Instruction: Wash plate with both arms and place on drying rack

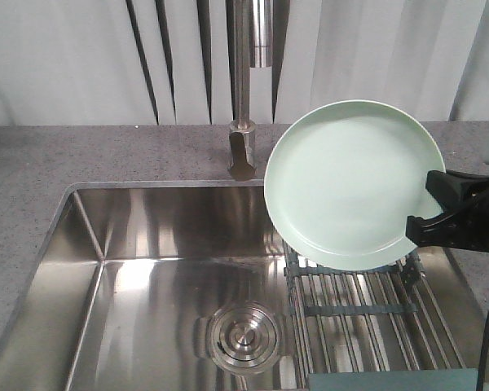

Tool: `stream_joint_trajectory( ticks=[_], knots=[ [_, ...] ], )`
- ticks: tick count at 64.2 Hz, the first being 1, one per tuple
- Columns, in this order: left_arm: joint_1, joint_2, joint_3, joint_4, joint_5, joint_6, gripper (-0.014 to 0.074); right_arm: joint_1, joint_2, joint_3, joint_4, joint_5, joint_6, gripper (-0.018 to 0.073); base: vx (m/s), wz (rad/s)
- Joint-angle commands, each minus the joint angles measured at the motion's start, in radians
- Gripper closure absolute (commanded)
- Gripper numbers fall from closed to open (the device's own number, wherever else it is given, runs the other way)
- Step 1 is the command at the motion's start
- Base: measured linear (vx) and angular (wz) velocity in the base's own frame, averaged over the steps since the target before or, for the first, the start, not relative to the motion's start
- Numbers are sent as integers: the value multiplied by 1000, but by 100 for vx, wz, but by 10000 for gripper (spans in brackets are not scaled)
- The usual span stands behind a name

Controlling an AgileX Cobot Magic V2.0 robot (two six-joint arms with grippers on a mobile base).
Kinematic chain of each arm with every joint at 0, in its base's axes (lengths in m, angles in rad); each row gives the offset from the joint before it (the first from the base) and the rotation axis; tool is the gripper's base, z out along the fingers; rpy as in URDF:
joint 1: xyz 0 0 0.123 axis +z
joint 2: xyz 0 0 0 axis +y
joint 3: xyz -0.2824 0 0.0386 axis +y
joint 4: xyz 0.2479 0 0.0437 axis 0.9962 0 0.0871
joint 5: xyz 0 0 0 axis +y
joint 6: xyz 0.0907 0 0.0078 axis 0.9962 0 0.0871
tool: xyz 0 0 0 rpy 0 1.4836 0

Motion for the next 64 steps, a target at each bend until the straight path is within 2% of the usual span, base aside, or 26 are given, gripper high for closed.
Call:
stream_joint_trajectory(
  ticks=[1,23,34,40,60,64],
  knots=[
    [-6,59,-51,-9,-66,-8,602,-5,-14,-30,-6,-80,-7,569,0,0],
    [-6,102,-47,-9,-65,-9,596,-5,-14,-30,-6,-80,-7,569,0,0],
    [-6,102,-47,-9,-68,-1,536,-5,-14,-30,-6,-79,-7,569,0,0],
    [-6,102,-47,-9,-65,-1,464,-5,-14,-30,-6,-79,-7,569,0,0],
    [-6,102,-47,-9,-54,-1,111,-5,-14,-30,-6,-79,-7,569,0,0],
    [-6,102,-47,-9,-54,-1,66,-5,-14,-30,-6,-79,-7,569,0,0]
  ],
)
